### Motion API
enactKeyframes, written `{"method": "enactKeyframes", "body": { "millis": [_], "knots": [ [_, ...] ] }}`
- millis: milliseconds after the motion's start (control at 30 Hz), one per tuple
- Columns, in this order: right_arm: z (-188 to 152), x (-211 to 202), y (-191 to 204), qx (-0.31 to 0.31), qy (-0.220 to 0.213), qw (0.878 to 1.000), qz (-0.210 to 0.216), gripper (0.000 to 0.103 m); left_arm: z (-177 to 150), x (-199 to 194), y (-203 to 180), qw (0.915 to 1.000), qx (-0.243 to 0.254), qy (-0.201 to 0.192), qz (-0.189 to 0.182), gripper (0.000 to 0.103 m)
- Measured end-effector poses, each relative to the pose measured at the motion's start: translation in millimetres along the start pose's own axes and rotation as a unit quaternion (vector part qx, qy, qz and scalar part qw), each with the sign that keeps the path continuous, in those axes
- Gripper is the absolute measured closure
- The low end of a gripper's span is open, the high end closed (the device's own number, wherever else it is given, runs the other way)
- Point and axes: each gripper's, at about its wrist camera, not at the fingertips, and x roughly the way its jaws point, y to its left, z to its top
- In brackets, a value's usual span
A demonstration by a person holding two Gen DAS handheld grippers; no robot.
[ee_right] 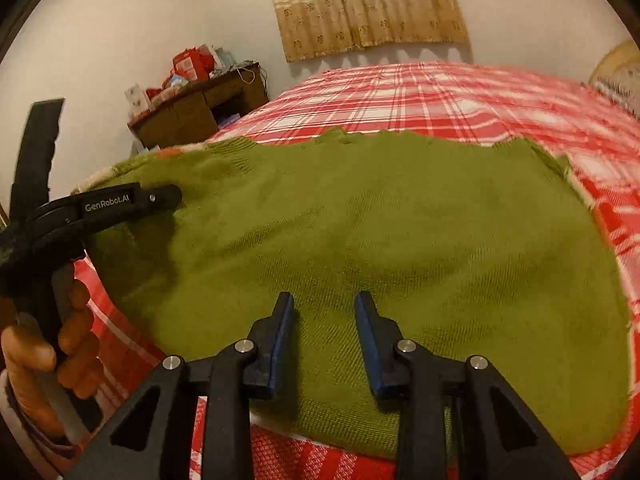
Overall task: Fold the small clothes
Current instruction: 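Grasp the orange-and-cream striped cuff with the left gripper and lift it, then grasp the cuff with the right gripper while the left gripper holds it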
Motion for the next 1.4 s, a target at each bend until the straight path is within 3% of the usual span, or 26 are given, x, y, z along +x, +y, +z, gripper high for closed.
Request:
{"method": "enactKeyframes", "body": {
  "millis": [100, 167, 333, 500, 600, 667, 700, 800, 967, 1100, 1167, 1200, 1300, 1400],
  "knots": [
    [-2.3, -4.0, -12.7, 0.033, -0.012, 0.999, 0.031, 0.069, 0.2, -9.8, -33.9, 0.9968, 0.077, -0.022, -0.006, 0.083],
    [-3.9, -6.7, -18.3, 0.053, -0.019, 0.997, 0.044, 0.069, -7.4, -13.7, -60.5, 0.9897, 0.139, -0.030, -0.015, 0.083],
    [-10.7, -14.0, -32.4, 0.107, -0.030, 0.991, 0.069, 0.069, -32.5, 1.7, -92.4, 0.9759, 0.217, -0.003, -0.021, 0.083],
    [-12.9, -16.2, -43.0, 0.134, -0.025, 0.987, 0.087, 0.070, -44.0, 4.1, -95.2, 0.9725, 0.232, -0.003, -0.019, 0.083],
    [-4.1, -20.7, -44.3, 0.139, -0.009, 0.986, 0.091, 0.070, -44.4, 0.0, -91.7, 0.9750, 0.220, -0.003, -0.030, 0.083],
    [6.9, -32.1, -49.2, 0.143, -0.026, 0.984, 0.106, 0.069, -41.9, 2.1, -86.4, 0.9773, 0.208, -0.002, -0.042, 0.083],
    [16.7, -36.2, -51.4, 0.144, -0.033, 0.983, 0.112, 0.065, -41.5, 2.9, -85.2, 0.9779, 0.204, -0.002, -0.045, 0.083],
    [52.9, -34.2, -55.2, 0.139, -0.038, 0.983, 0.111, 0.037, -42.1, 4.6, -85.5, 0.9788, 0.199, -0.002, -0.050, 0.083],
    [99.6, 19.8, -60.2, 0.143, 0.017, 0.980, 0.140, 0.034, -41.0, 5.2, -81.5, 0.9809, 0.182, 0.001, -0.068, 0.082],
    [108.2, 72.5, -60.3, 0.149, 0.073, 0.977, 0.131, 0.034, -41.1, 4.9, -80.2, 0.9817, 0.174, 0.002, -0.079, 0.082],
    [111.5, 86.7, -53.7, 0.131, 0.072, 0.981, 0.128, 0.035, -42.3, 4.5, -81.9, 0.9816, 0.174, 0.002, -0.079, 0.082],
    [113.2, 88.7, -48.1, 0.114, 0.065, 0.983, 0.125, 0.040, -41.8, 4.7, -81.2, 0.9816, 0.173, 0.002, -0.080, 0.082],
    [117.4, 97.4, -29.5, 0.060, 0.068, 0.991, 0.098, 0.079, -41.5, 4.4, -79.8, 0.9820, 0.169, 0.004, -0.085, 0.082],
    [117.9, 91.1, -24.0, 0.031, 0.056, 0.995, 0.080, 0.087, -40.8, 3.0, -78.6, 0.9825, 0.161, 0.005, -0.093, 0.082]
  ]
}}
